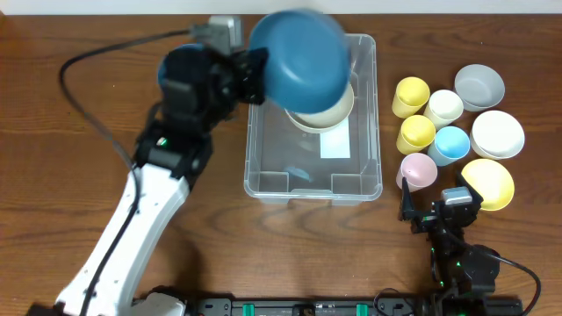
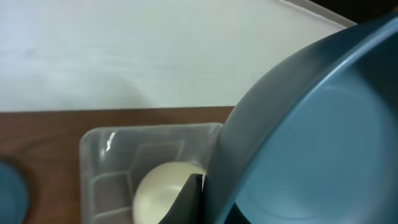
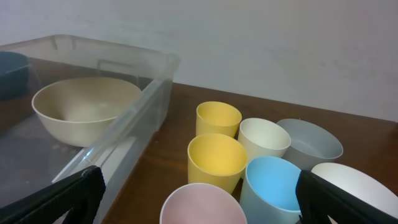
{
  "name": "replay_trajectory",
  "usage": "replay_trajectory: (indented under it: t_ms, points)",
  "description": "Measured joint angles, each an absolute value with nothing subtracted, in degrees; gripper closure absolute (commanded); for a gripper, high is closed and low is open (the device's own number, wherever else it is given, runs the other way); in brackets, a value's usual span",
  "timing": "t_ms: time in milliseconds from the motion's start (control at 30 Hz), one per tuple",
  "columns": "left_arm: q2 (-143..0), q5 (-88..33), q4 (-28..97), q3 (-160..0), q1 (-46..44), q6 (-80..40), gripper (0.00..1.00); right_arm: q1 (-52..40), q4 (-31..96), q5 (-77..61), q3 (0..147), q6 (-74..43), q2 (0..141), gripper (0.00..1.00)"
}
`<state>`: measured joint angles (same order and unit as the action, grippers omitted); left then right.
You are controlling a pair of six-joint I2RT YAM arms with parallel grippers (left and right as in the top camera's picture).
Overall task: Pack container
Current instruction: 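Grasp the near teal bowl rim with the left gripper and lift, then lower the teal bowl into the cream bowl inside the container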
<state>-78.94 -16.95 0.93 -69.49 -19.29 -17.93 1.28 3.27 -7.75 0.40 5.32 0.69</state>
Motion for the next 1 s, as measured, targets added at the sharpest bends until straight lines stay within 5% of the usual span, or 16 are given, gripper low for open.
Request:
replay_trajectory:
  t_ms: [333,1000]
  points:
    - [-94.7,-8.8,6.4,-84.0,-24.3,-17.3,0.94,1.3,3.3,-7.7,0.4,5.3,0.7,0.01]
    - [-112.0,-2.6,9.0,-84.3,-26.3,-16.7,0.94,1.3,3.3,-7.7,0.4,5.3,0.7,0.01]
